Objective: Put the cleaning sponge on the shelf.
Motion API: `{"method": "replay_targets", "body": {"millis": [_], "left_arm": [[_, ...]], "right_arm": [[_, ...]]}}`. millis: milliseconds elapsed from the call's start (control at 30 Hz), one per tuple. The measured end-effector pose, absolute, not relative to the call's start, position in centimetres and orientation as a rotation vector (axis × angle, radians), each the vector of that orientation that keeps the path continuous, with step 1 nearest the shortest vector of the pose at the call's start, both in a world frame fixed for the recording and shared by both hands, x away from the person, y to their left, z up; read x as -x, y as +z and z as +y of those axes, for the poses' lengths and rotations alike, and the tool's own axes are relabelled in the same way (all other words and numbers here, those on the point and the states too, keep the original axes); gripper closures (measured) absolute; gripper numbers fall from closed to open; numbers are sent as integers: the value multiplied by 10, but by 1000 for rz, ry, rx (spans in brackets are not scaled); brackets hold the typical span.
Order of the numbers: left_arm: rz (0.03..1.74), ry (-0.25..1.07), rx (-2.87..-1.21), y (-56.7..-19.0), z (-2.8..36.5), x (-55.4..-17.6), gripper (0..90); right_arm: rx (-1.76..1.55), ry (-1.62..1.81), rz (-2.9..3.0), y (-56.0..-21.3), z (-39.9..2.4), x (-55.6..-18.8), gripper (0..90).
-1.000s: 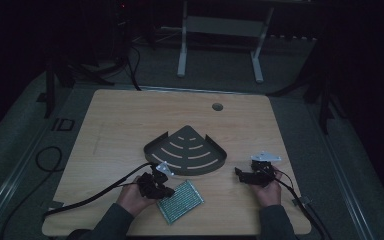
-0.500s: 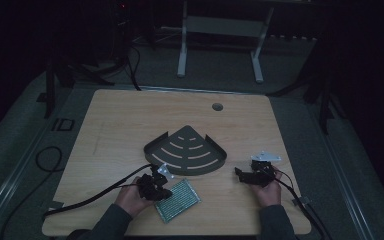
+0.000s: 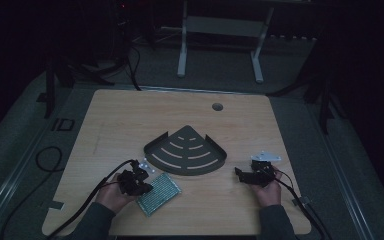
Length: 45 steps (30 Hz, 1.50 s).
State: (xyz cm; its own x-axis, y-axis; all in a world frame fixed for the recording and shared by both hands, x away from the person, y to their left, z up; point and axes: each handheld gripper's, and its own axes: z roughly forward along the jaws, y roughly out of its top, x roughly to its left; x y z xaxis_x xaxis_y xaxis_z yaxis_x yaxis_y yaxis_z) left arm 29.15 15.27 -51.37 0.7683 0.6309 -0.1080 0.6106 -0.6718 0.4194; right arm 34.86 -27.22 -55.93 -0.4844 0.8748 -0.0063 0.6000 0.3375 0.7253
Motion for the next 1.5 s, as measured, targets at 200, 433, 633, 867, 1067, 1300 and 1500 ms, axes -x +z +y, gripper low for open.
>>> {"method": "replay_targets", "body": {"millis": [200,433,633,867,1067,1300,1500], "left_arm": [[998,81,-2509,-514,173,-296,900],[1074,127,-2503,-513,195,-303,900],[1140,148,-2487,-513,212,-310,900],[1173,165,-2483,-509,219,-314,900],[1165,191,-2464,-496,222,-318,866],[1140,216,-2489,-481,222,-329,832],[1084,163,-2568,-481,219,-342,806]], "right_arm": [[-1299,945,2211,-559,-272,-349,174],[-1301,946,2210,-559,-272,-349,174],[-1299,945,2211,-559,-272,-349,174],[-1300,945,2211,-559,-272,-349,174],[-1300,946,2210,-559,-272,-349,174],[-1300,946,2210,-559,-272,-349,174],[-1301,946,2210,-559,-272,-349,174]]}}
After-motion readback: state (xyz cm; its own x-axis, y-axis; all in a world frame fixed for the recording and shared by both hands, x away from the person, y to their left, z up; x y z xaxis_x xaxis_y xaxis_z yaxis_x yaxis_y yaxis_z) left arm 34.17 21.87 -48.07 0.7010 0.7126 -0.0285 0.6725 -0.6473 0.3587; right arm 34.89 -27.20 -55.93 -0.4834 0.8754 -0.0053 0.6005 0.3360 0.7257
